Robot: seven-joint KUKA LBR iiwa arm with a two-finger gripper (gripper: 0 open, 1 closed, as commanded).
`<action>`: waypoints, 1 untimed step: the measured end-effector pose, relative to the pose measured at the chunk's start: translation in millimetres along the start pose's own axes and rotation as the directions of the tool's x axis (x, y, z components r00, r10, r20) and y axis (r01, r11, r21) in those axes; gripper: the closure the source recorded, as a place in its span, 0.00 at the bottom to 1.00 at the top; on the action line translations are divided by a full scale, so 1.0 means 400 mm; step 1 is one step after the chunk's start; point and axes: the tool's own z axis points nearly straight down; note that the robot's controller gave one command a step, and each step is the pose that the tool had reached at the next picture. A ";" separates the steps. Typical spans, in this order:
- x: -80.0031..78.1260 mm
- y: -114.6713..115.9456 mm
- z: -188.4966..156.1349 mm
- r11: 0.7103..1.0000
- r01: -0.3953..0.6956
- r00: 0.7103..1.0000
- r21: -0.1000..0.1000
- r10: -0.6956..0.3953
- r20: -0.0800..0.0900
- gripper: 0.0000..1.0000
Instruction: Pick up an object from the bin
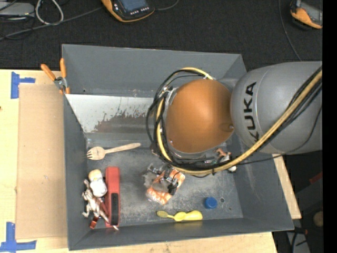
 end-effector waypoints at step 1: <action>0.003 0.004 -0.153 0.999 0.048 0.999 -0.005 -0.049 -0.004 1.00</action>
Offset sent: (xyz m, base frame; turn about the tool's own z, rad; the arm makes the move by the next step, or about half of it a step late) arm -0.0082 0.0030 0.1011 -0.0300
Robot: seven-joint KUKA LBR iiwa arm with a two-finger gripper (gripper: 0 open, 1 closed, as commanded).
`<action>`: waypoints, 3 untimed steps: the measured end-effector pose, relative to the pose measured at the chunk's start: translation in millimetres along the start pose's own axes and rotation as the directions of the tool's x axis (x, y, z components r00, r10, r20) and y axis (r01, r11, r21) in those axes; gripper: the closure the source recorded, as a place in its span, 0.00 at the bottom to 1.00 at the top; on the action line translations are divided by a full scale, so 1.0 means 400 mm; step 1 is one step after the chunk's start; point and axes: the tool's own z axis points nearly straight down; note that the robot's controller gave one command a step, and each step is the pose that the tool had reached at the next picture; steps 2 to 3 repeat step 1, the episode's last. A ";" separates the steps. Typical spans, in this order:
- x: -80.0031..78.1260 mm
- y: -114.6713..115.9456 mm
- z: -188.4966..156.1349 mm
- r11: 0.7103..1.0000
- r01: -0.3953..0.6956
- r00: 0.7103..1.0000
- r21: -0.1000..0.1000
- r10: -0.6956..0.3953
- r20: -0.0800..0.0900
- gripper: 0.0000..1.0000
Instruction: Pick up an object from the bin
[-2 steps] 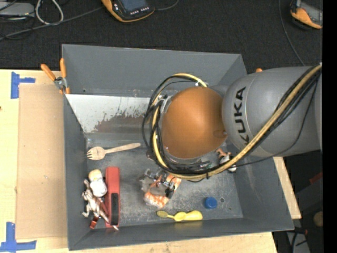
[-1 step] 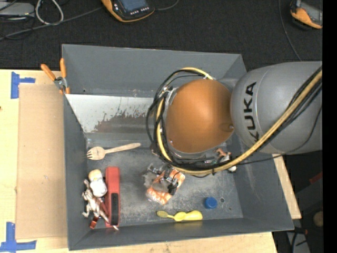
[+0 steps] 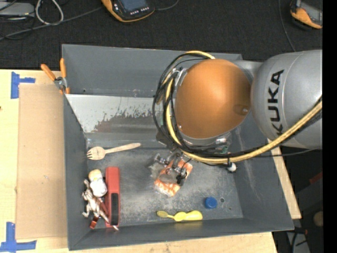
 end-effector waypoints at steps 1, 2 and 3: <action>0.000 0.020 -0.101 1.000 -0.021 1.000 -0.003 0.021 0.000 1.00; 0.000 0.020 -0.101 1.000 -0.021 1.000 -0.003 0.021 0.000 1.00; 0.000 0.020 -0.101 1.000 -0.021 1.000 -0.003 0.021 0.000 1.00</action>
Offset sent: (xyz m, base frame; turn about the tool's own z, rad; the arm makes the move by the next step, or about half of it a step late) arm -0.0079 -0.0130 0.0165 0.1881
